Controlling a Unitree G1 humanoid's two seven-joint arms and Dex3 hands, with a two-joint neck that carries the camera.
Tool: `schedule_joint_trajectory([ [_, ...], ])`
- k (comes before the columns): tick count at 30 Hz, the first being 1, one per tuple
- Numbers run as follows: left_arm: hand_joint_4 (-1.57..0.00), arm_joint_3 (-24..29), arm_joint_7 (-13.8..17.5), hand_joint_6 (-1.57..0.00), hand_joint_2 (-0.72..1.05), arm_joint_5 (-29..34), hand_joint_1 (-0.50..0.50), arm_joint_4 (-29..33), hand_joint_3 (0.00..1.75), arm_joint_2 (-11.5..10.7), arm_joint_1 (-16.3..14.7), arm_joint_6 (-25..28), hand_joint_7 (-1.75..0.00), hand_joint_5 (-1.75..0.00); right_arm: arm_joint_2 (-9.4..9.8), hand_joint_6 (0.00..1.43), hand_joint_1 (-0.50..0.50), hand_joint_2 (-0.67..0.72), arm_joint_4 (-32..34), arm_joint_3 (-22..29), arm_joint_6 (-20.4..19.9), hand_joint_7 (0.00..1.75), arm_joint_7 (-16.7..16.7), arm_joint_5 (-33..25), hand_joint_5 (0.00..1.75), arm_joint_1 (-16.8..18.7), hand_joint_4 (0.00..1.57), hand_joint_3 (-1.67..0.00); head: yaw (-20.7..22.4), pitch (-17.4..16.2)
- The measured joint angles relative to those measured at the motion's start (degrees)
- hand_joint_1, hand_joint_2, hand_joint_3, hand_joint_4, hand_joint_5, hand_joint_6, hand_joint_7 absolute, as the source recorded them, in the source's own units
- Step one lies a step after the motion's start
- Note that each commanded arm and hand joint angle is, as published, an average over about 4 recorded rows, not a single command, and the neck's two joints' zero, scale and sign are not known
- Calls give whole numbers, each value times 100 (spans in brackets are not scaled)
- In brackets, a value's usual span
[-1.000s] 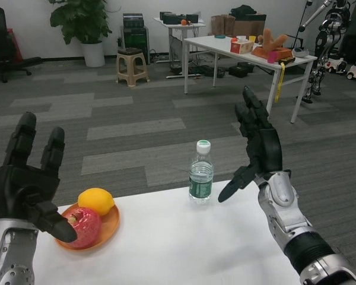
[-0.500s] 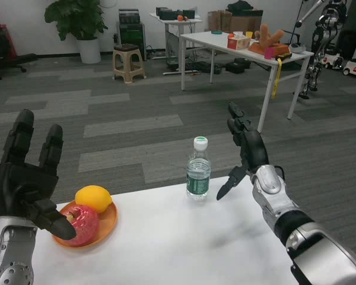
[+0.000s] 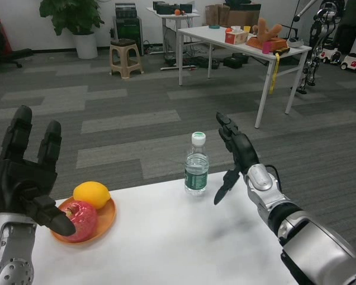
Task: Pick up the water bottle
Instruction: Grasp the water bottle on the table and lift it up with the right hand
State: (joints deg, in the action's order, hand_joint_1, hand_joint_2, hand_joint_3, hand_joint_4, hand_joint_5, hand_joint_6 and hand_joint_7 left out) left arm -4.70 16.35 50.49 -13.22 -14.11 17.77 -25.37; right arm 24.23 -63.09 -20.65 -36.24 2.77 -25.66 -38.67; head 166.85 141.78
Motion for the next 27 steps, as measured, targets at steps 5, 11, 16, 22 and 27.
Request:
schedule_joint_trajectory([
  [5,0,-26,3,0,-72,13,-48,-18,9,0,0,-5,0,0,-111,0,-45,60,-106,-228,17,7,1,0,0,-83,0,0,-18,-33],
  [11,0,-52,4,0,-72,15,-48,-53,9,12,1,-18,0,0,-307,0,-44,60,-216,-500,32,7,-2,1,0,-172,0,0,-85,-52],
  [16,0,-95,4,0,-72,16,-49,-99,7,20,12,-28,0,0,-456,0,-43,60,-366,-558,32,7,0,1,0,-236,0,0,-131,-93],
  [22,0,-119,4,0,-72,16,-48,-150,9,28,19,-30,0,0,-499,0,-46,60,-489,-564,34,7,0,1,0,-263,0,0,-144,-118],
  [27,0,-150,4,0,-72,16,-49,-165,9,34,34,-30,0,0,-499,0,-44,60,-528,-564,35,7,0,1,0,-343,0,0,-163,-166],
])
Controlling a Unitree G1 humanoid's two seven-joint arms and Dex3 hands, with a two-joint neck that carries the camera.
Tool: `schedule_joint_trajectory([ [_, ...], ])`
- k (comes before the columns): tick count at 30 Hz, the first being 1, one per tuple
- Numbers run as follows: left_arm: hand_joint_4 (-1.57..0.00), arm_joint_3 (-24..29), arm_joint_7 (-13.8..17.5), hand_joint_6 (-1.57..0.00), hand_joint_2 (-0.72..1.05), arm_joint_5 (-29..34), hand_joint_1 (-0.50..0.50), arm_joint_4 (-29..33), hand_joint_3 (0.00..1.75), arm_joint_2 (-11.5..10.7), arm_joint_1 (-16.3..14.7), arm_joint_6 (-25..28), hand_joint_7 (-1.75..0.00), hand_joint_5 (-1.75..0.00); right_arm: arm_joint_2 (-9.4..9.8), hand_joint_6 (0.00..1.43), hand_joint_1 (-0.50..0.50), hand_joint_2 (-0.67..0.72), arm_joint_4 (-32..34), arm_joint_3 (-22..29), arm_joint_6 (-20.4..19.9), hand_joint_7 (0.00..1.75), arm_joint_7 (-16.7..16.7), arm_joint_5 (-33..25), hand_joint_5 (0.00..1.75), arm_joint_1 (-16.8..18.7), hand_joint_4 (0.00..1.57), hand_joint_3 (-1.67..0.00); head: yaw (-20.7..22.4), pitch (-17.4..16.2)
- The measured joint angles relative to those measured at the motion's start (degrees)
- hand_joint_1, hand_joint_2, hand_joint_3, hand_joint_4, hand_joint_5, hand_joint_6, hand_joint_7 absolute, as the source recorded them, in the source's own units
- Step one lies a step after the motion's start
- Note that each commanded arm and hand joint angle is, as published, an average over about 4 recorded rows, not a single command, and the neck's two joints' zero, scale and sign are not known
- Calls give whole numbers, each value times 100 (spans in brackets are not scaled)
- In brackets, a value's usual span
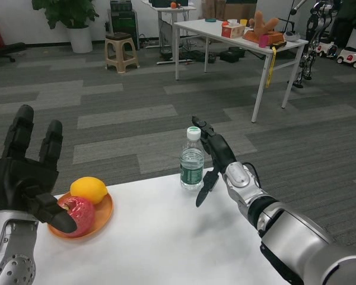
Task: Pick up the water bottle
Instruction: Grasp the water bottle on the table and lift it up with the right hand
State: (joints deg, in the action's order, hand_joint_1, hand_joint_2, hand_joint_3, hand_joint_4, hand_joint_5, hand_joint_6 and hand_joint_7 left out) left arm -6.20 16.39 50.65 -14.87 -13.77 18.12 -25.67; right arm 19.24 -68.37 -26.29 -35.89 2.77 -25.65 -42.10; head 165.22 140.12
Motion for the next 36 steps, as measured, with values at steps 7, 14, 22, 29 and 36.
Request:
schedule_joint_trajectory([
  [7,0,-20,0,0,-72,0,-48,-6,9,2,10,-1,0,0,-1,0,-46,60,-150,-66,16,7,0,0,0,-24,0,0,-31,-36],
  [14,0,-31,0,0,-72,1,-48,-6,4,2,10,-1,0,0,-3,0,-46,53,-188,-188,36,17,-1,0,0,-26,0,0,-56,-48],
  [22,0,-36,0,0,-72,1,-48,-7,9,3,10,-1,0,0,-4,0,-46,53,-223,-242,73,77,-11,0,24,-27,0,0,-58,-53],
  [29,0,-36,0,0,-72,2,-48,-7,9,4,11,-1,0,0,-4,1,-46,53,-223,-243,73,157,-19,0,90,-27,0,0,-50,-65],
  [36,0,-36,0,0,-72,2,-48,-7,7,3,10,-1,0,0,-5,11,-46,53,-226,-242,73,175,-67,1,121,-27,0,0,-36,-81],
])
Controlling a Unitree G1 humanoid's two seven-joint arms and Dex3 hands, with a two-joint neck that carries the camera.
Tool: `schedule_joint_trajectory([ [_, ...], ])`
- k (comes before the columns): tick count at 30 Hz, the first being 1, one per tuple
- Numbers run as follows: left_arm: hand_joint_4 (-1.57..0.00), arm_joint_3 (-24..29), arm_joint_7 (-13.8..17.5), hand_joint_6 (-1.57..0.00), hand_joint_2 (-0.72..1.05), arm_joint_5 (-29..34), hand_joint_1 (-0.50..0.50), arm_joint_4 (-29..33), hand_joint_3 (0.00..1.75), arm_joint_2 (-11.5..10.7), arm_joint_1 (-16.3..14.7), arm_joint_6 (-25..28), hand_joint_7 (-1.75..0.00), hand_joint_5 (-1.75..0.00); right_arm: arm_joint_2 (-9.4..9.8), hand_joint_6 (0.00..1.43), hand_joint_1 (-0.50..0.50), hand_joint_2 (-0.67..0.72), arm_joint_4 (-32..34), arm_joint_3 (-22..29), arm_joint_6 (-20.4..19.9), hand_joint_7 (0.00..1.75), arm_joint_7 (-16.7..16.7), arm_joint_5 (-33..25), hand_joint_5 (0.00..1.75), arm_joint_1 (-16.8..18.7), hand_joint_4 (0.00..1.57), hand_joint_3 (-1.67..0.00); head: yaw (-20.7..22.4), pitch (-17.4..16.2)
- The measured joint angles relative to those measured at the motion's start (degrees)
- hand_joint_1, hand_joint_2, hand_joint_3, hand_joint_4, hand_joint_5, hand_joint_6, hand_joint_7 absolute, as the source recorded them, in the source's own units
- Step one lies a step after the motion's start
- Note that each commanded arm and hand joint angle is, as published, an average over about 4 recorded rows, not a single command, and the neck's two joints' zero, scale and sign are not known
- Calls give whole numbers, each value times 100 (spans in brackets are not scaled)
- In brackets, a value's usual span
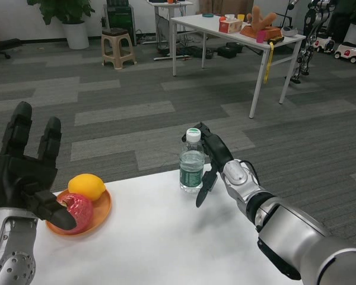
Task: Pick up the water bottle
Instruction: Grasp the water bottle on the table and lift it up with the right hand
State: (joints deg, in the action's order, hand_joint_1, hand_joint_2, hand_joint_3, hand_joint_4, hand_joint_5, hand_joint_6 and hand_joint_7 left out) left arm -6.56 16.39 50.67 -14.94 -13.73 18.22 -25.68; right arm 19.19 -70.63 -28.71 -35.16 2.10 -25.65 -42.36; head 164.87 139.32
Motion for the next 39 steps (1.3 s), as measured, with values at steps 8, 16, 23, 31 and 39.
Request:
schedule_joint_trajectory([
  [8,0,1,0,0,-72,0,-49,0,9,1,0,0,0,0,0,14,-46,53,10,1,1,175,-8,0,136,3,3,0,12,-2],
  [16,0,5,0,0,-72,1,-49,0,9,3,-1,-1,0,0,3,11,-46,47,266,33,5,171,-102,-1,145,189,0,0,37,-26],
  [23,0,24,0,0,-72,1,-49,2,9,6,-4,-6,0,0,12,6,-46,47,616,189,15,175,-247,-1,138,569,0,0,82,-55],
  [31,0,31,0,0,-72,1,-49,6,7,8,-8,-9,0,0,53,1,-46,47,1030,474,17,175,-476,0,136,1045,0,0,112,-98],
  [39,0,33,0,0,-72,1,-48,12,9,10,-16,-17,0,0,203,0,-43,47,1694,763,21,175,-778,0,136,1746,0,0,98,-174],
])
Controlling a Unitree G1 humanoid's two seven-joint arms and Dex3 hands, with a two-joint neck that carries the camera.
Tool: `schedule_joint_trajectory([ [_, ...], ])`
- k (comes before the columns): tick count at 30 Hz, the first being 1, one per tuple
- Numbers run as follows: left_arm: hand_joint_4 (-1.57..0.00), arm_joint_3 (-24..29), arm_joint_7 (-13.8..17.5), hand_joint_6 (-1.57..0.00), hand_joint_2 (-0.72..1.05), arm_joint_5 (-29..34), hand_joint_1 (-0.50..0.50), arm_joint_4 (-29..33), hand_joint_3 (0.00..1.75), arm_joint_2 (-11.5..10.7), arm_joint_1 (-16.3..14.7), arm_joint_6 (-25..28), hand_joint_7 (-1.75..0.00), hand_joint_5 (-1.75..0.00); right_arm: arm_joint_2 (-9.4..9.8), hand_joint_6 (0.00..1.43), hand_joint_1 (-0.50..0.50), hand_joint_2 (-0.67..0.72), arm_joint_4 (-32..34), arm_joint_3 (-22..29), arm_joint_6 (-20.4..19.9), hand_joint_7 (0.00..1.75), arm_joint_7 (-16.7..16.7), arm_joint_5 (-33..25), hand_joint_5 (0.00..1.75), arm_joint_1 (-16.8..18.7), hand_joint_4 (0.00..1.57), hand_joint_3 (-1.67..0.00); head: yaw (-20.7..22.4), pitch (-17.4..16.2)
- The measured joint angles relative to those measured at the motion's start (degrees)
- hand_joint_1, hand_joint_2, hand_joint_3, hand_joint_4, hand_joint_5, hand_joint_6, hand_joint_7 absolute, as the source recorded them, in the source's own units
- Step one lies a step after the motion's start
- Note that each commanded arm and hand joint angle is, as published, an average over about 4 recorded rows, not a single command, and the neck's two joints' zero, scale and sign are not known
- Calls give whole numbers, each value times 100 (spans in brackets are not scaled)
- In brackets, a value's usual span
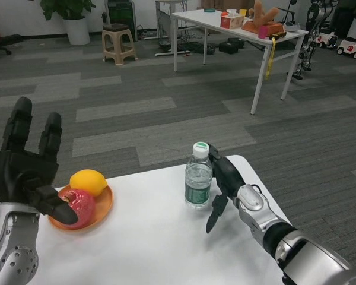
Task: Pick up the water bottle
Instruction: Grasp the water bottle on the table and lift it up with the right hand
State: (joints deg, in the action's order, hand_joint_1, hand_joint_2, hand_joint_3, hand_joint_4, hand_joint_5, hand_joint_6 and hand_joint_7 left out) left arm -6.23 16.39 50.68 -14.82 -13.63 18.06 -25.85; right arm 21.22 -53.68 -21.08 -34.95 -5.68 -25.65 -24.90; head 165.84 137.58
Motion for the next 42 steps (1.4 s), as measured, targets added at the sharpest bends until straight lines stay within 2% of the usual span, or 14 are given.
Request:
schedule_joint_trajectory([
  [6,0,1,0,0,-72,1,-48,5,4,-2,-8,-8,0,0,88,0,-42,47,516,176,7,173,-126,0,136,445,0,0,34,-14],
  [11,0,0,1,0,-72,1,-50,11,9,-3,-15,-11,0,0,229,0,-42,41,1038,251,11,168,-289,-1,136,792,0,0,43,-72],
  [18,0,4,0,0,-72,1,-49,16,7,-5,-28,-12,0,0,349,0,-42,41,1527,383,13,164,-310,-1,119,1150,0,0,63,-124],
  [21,0,4,0,0,-72,1,-50,17,4,-5,-28,-12,0,0,350,0,-42,41,1516,425,12,161,-316,-1,107,1153,0,0,64,-129],
  [24,0,5,0,0,-72,1,-50,18,7,-5,-29,-12,0,0,341,0,-44,44,1366,439,2,161,-387,-1,107,1093,0,0,65,-130],
  [28,0,7,-1,0,-72,1,-49,21,4,-6,-33,-12,0,0,300,0,-42,47,1067,442,-9,161,-503,-2,102,902,0,0,65,-130],
  [33,0,11,-1,0,-72,2,-50,27,7,-7,-39,-12,0,0,217,0,-42,47,757,405,-16,155,-579,-2,75,636,0,0,56,-121],
  [36,0,13,-1,0,-72,2,-50,29,7,-7,-41,-12,0,0,175,0,-42,47,602,328,-17,157,-603,-1,68,526,0,0,57,-132],
  [42,0,14,-1,0,-72,2,-50,30,4,-8,-45,-12,0,0,155,0,-46,47,356,100,-16,154,-605,-3,68,220,0,0,59,-152],
])
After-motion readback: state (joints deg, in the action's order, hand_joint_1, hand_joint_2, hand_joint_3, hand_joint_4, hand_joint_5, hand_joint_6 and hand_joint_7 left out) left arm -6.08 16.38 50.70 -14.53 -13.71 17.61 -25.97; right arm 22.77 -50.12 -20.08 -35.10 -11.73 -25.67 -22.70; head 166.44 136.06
